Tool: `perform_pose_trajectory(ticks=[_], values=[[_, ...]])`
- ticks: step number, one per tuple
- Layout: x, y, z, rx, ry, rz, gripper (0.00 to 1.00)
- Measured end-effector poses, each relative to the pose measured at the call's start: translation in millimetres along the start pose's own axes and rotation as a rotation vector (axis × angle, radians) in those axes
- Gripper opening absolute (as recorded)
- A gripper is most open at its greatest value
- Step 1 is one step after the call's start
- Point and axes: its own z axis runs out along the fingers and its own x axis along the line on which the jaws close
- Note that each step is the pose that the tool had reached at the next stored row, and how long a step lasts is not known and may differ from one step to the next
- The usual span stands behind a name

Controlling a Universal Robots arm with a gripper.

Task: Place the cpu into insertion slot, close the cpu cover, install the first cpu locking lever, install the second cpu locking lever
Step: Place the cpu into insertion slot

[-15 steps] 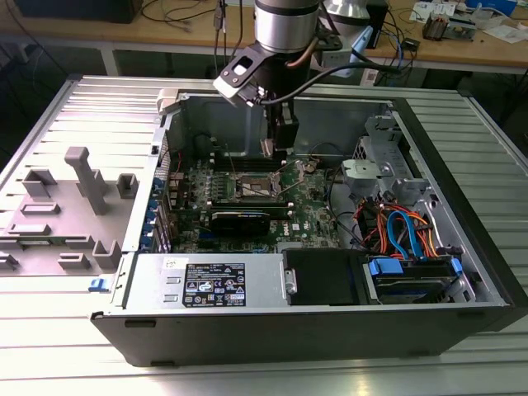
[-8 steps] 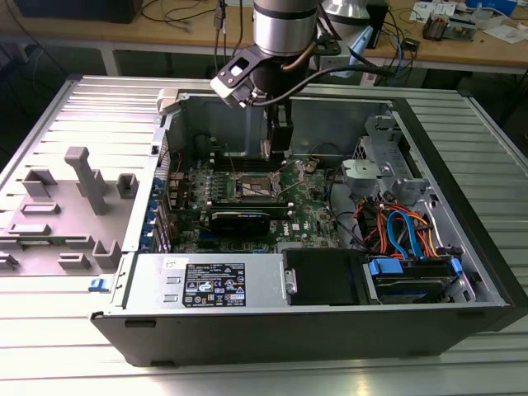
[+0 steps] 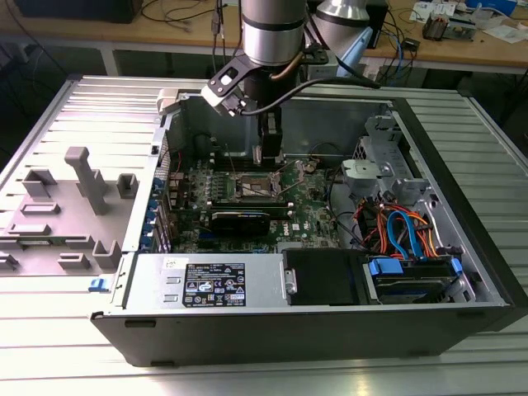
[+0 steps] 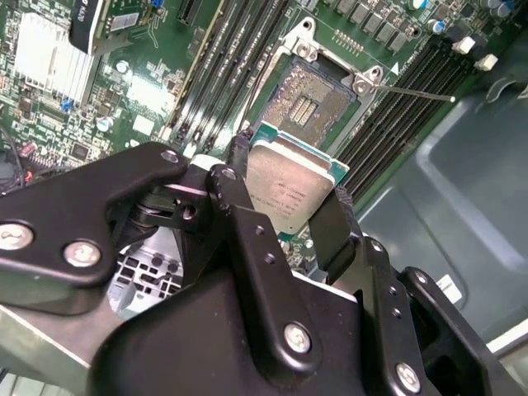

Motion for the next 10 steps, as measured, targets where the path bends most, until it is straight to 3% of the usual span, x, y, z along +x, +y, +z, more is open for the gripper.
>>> perform_pose_trajectory(ticks=[10], values=[[0.3,-0.4,2.0,0.0001,0.0,0.0,0.54]])
